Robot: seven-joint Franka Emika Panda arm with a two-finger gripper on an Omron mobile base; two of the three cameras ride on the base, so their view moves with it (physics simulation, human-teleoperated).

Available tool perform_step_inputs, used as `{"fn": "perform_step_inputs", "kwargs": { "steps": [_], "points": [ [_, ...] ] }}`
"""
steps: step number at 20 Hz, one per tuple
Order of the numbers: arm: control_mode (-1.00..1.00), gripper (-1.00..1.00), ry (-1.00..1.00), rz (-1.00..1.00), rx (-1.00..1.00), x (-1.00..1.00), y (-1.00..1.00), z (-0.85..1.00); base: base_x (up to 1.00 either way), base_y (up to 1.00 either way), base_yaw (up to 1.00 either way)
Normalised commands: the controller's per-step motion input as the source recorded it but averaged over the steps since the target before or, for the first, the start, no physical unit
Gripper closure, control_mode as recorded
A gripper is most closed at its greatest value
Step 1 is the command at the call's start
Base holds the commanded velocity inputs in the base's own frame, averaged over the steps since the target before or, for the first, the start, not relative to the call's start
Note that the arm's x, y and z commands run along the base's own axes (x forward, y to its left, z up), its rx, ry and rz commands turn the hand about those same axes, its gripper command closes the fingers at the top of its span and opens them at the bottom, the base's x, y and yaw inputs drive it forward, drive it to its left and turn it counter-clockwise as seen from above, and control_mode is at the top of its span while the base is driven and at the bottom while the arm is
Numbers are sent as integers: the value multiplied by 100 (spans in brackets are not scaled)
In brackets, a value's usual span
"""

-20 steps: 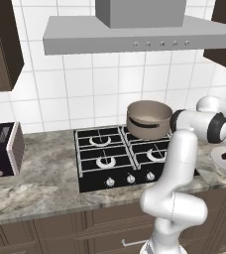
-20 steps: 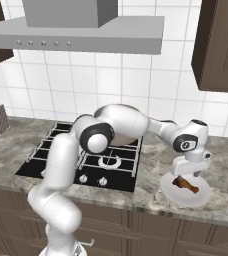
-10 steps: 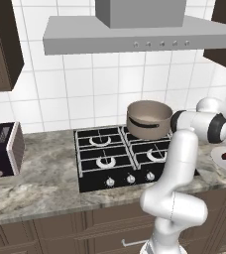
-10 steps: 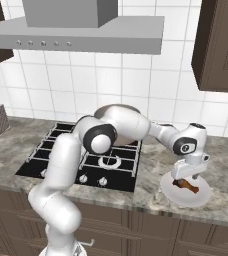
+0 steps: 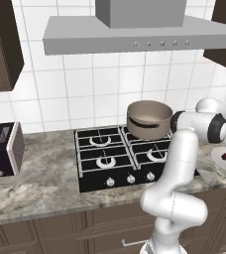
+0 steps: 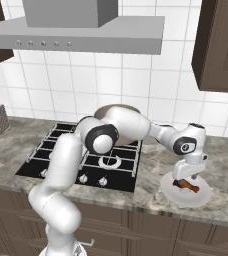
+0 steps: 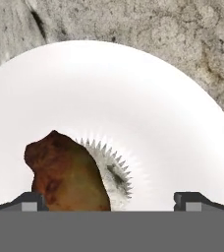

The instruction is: Retrieve the frozen meat and place it in the pot on a burner. Then turn the burner on.

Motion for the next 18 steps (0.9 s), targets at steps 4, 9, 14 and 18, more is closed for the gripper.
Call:
{"fn": "perform_step_inputs", "kwargs": {
  "steps": [4,9,14,18],
  "points": [
    [-100,-100,0,5,3,-17,1,-8,0,0,0],
    [-100,-100,0,1,0,-20,2,0,0,0,0],
    [-100,-100,0,0,0,-8,7,0,0,0,0],
    [-100,-100,0,0,0,-1,12,0,0,0,0]
  ]
}}
